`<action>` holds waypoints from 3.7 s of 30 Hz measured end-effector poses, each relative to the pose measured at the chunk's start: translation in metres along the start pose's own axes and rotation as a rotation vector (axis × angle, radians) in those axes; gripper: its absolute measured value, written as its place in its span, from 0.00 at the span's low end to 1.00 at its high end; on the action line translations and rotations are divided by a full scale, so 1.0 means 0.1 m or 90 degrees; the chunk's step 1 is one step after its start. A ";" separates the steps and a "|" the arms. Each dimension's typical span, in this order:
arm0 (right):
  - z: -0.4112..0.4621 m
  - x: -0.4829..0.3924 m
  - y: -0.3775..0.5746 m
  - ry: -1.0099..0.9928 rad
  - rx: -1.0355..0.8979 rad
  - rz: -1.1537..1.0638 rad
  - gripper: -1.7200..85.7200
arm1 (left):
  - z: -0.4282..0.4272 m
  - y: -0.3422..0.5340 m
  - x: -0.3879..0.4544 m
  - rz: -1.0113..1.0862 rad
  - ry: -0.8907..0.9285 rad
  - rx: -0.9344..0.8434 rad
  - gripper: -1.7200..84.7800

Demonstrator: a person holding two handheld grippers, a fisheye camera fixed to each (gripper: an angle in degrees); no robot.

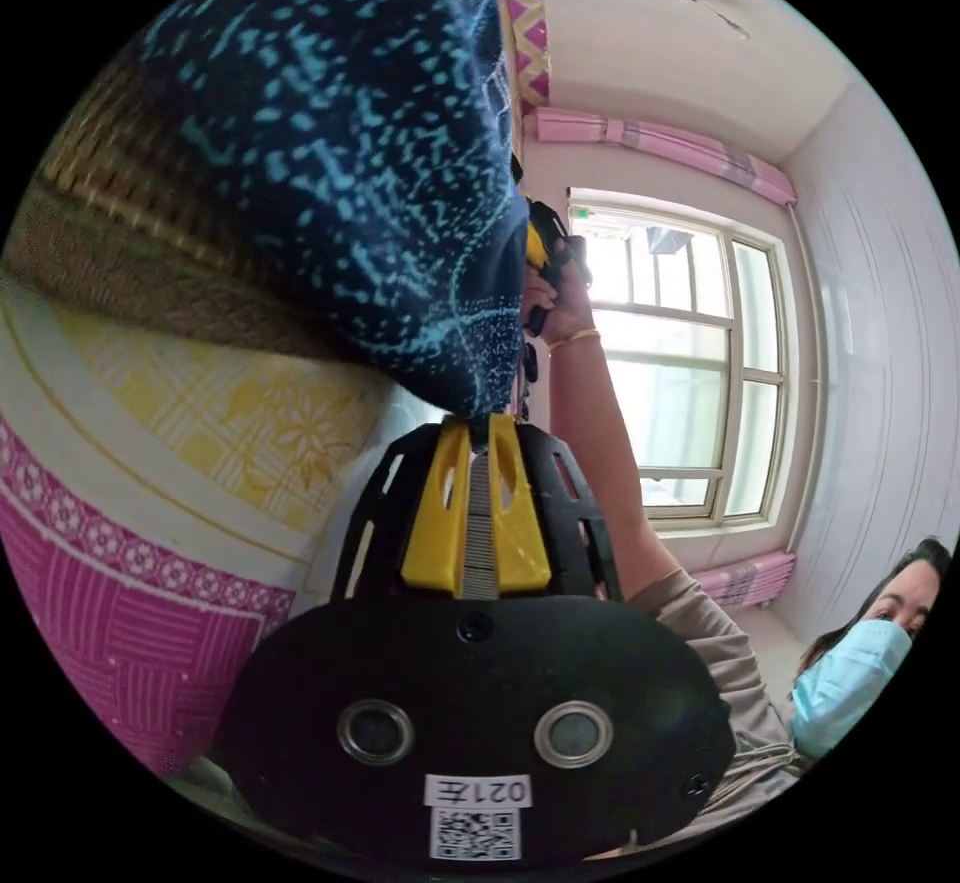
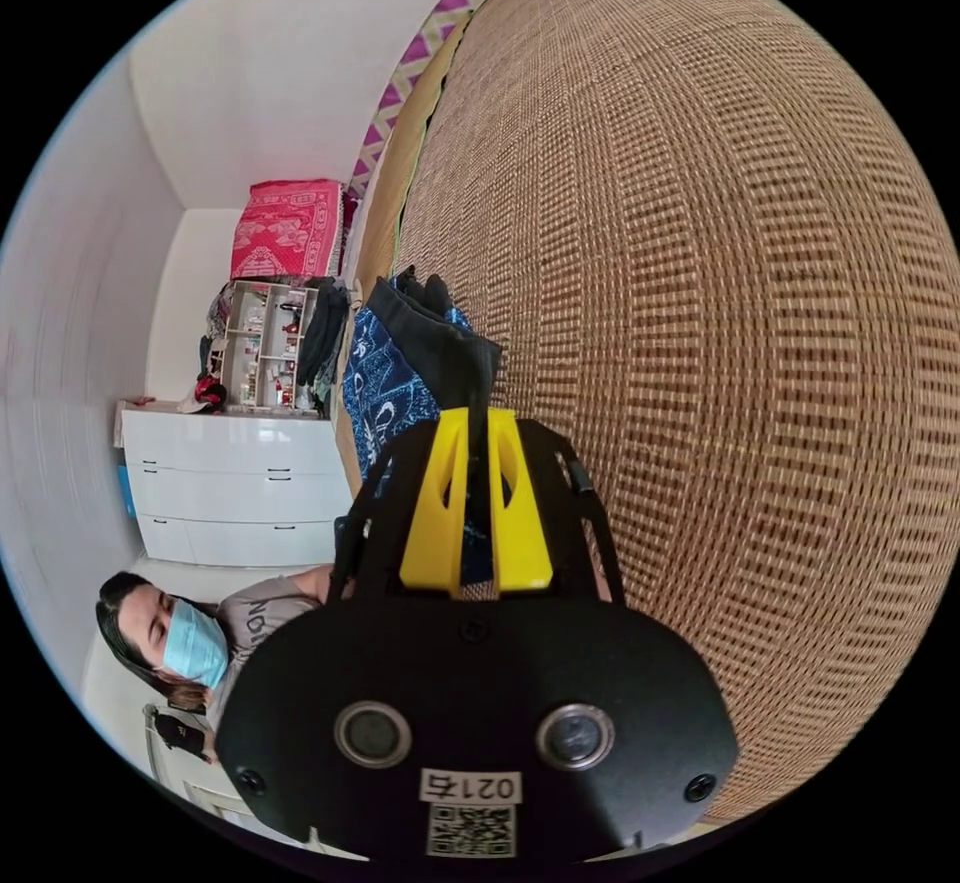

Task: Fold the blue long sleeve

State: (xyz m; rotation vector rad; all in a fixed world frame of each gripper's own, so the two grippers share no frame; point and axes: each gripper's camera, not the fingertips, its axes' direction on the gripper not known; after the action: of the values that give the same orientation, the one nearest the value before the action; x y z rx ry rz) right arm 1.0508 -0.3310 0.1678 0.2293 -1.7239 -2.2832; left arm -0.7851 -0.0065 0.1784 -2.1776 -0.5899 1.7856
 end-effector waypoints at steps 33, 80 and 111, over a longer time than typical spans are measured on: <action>4.24 -3.79 -1.70 0.002 -0.082 -0.211 0.09 | -3.25 0.43 0.00 0.101 0.126 0.520 0.03; 0.65 1.62 -0.90 -0.088 0.138 0.016 0.09 | -1.66 -1.55 0.30 0.221 -0.133 0.108 0.09; 1.82 -0.14 -1.60 0.702 0.238 -0.347 0.11 | -1.96 -1.12 0.09 0.295 -0.147 0.146 0.01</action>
State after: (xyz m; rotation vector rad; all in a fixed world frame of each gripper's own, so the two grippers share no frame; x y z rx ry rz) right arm 0.9931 -0.1194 0.0643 1.7990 -1.4646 -1.4548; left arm -0.6087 0.1063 0.2617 -2.0802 0.0932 2.2233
